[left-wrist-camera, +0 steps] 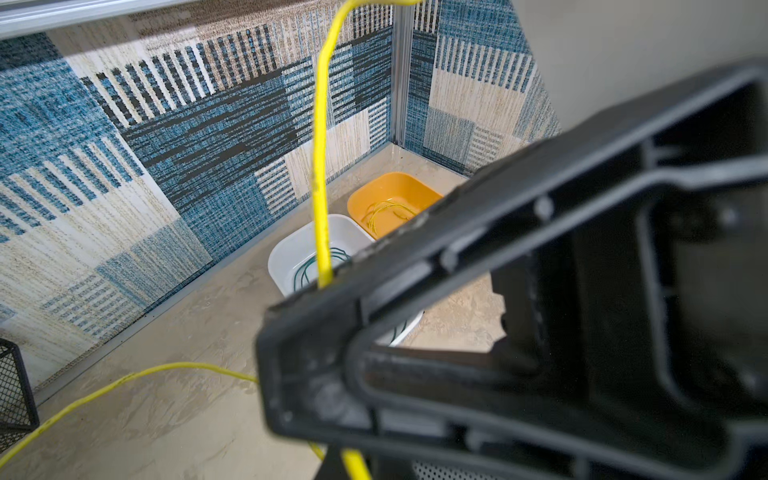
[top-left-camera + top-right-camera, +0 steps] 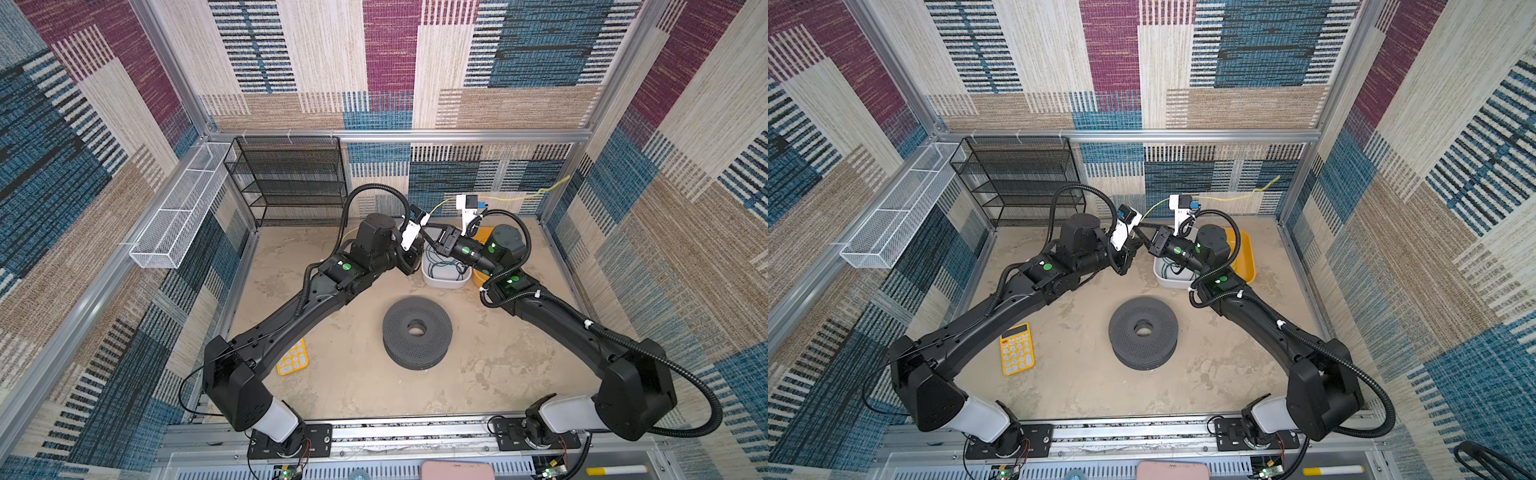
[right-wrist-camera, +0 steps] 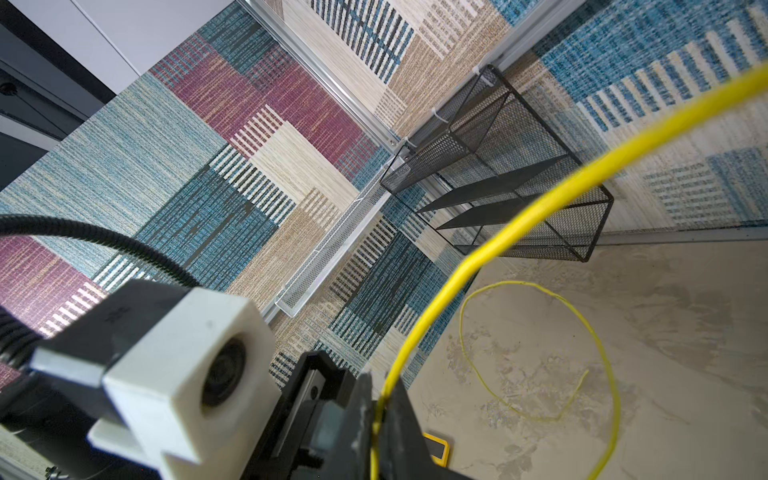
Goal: Wrap the cables
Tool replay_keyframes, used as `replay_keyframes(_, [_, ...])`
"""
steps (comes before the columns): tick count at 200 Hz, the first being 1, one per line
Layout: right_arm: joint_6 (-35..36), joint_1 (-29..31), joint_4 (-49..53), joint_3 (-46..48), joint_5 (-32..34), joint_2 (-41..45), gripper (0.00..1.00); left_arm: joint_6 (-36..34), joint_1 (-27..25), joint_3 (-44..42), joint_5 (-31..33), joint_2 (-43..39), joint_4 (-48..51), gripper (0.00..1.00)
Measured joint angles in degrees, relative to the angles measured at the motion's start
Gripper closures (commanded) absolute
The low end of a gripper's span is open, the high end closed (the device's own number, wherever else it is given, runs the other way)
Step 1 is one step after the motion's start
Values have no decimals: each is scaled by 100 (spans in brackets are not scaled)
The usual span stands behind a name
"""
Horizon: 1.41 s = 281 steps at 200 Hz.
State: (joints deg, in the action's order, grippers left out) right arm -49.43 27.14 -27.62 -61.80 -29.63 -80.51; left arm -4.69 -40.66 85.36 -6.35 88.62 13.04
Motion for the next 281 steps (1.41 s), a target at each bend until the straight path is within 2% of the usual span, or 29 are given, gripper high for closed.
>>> replay_keyframes(40, [4,-4,11,-20,-44,9,100,-4,0,-26,-4,-15,-20,99])
replay_keyframes(56, [31,-4,50,-20,-52,42,100,-9,-2,-59,-17,-55,-33,53])
replay_keyframes(65, [76,-9,103,-20,-4,83,100,-28,-2,-140,-26,-144,-35,37])
replay_keyframes(73, [129,-15,205,-39,33,133,100,-52,-2,-227,-17,-256,-44,15])
replay_keyframes(78, [173,-15,295,-79,81,170,100,-72,2,-313,-4,-365,-50,11])
replay_keyframes(105, [507,-20,645,-306,170,415,100,-216,197,-546,76,-1036,146,8])
replay_keyframes(122, [669,-20,791,-345,164,522,100,-258,568,-485,330,-1423,350,9])
replay_keyframes(142, [804,-20,1008,-345,109,588,100,-256,1119,-160,562,-1504,828,8])
replay_keyframes(155, [859,-20,1143,-345,57,643,100,-240,1493,157,629,-1344,1274,6])
replay_keyframes(169, [896,-20,1185,-345,-20,684,100,-240,1679,516,726,-1038,1694,6])
replay_keyframes(196, [898,-20,1250,-323,-197,758,100,-398,1709,1010,728,-481,2284,7])
replay_keyframes(251, [898,-15,1259,-319,-457,960,100,-960,1729,1593,461,501,2804,7])
replay_keyframes(261, [896,-17,1259,-330,-496,988,100,-1003,1751,1661,302,682,2889,10])
replay_keyframes(281, [892,-17,1266,-334,-592,1047,100,-1040,1762,1727,120,929,3012,27])
